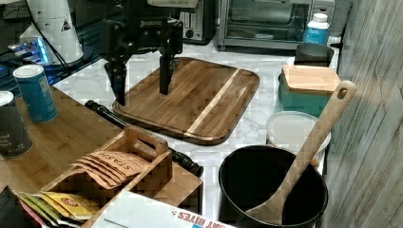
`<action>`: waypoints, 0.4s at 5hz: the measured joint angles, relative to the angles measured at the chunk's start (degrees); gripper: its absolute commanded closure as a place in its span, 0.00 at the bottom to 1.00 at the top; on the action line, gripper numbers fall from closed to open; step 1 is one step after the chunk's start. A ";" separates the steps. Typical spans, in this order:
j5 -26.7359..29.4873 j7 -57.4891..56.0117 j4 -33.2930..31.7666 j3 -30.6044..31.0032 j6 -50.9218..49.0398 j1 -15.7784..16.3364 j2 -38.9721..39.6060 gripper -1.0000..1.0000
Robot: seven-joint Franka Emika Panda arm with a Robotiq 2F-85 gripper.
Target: Open the drawer.
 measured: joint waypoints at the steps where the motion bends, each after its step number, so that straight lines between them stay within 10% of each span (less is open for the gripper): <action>1: -0.87 0.28 -0.11 0.06 0.00 2.72 0.01 0.00; 2: -3.41 3.75 -0.22 0.05 2.10 5.06 0.01 0.00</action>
